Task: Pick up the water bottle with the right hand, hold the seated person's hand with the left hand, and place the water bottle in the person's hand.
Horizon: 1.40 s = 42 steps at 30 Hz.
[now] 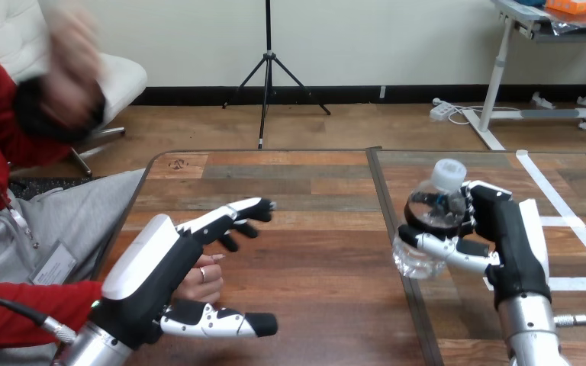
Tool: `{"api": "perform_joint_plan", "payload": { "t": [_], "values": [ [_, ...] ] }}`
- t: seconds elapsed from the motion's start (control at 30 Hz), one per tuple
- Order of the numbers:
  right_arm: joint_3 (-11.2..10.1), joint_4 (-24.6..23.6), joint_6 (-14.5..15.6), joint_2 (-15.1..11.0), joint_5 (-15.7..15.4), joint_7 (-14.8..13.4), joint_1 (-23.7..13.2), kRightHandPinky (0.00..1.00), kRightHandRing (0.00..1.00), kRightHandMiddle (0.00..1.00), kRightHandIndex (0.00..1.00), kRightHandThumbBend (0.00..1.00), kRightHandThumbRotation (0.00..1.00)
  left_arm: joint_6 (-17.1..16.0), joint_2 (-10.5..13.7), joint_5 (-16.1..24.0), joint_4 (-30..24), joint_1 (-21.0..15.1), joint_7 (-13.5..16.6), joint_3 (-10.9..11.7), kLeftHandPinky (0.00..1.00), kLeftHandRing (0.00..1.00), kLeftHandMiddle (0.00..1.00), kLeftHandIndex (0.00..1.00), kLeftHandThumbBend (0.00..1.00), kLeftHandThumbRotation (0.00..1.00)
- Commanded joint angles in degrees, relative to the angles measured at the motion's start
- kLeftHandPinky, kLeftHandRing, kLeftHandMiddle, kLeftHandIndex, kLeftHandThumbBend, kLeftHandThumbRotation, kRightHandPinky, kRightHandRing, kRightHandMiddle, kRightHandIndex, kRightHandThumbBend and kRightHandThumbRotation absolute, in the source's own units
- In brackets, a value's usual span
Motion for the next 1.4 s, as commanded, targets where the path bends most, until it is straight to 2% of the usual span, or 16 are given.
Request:
{"api": "perform_joint_plan", "payload": {
  "t": [0.0,0.07,0.2,0.37,0.47,0.57,0.63,0.77,0.93,1.37],
  "values": [
    [0.05,-11.99,0.05,0.60,2.23,1.78,-2.12,0.38,0.44,0.49,0.46,0.76,0.00,1.49,4.73,7.00,1.47,-6.88,8.59,1.49,0.66,0.77,0.83,0.87,1.00,0.63],
    [0.08,-12.51,-0.05,0.47,2.24,2.11,-1.77,0.38,0.43,0.48,0.46,0.76,0.00,2.22,5.13,8.02,1.29,-7.07,9.82,1.21,0.69,0.80,0.85,0.88,1.00,0.64],
    [0.09,-15.12,1.63,0.64,2.57,2.64,-0.49,0.37,0.43,0.48,0.46,0.76,0.00,3.52,6.49,11.37,1.81,-8.09,14.05,0.76,0.73,0.83,0.87,0.88,1.00,0.65],
    [0.10,-16.98,2.51,0.72,4.05,4.33,0.39,0.37,0.43,0.48,0.46,0.75,0.00,5.06,8.27,13.64,2.37,-9.17,16.79,-0.16,0.79,0.88,0.90,0.91,1.00,0.70],
    [0.09,-18.61,4.05,0.87,5.16,5.55,1.07,0.36,0.42,0.47,0.46,0.75,0.00,5.04,9.49,15.20,3.66,-10.38,19.22,-0.78,0.81,0.89,0.91,0.91,1.00,0.70],
    [0.18,-19.46,4.26,0.91,5.16,5.80,1.52,0.35,0.41,0.47,0.46,0.75,0.00,5.52,10.79,16.84,4.40,-11.38,21.23,-1.34,0.82,0.89,0.91,0.92,1.00,0.70],
    [0.32,-20.80,5.43,0.99,5.42,6.26,2.09,0.35,0.41,0.47,0.47,0.75,0.00,5.70,11.82,17.57,5.85,-12.43,22.40,-1.90,0.82,0.90,0.92,0.92,1.00,0.70],
    [0.43,-21.65,6.00,1.08,4.74,6.16,2.45,0.35,0.41,0.46,0.47,0.75,0.00,7.02,13.71,19.39,6.59,-13.66,23.47,-3.22,0.83,0.91,0.92,0.92,1.00,0.70],
    [0.63,-23.27,6.96,1.40,5.67,7.27,3.28,0.36,0.42,0.47,0.47,0.75,0.00,7.49,16.04,19.90,8.95,-15.79,24.26,-4.75,0.86,0.93,0.93,0.94,1.00,0.67],
    [0.82,-24.65,7.26,1.72,5.00,8.15,3.94,0.37,0.42,0.47,0.48,0.77,0.00,9.14,20.16,21.54,12.49,-19.45,28.15,-9.11,0.83,0.93,0.94,0.95,1.00,0.66]
  ]
}}
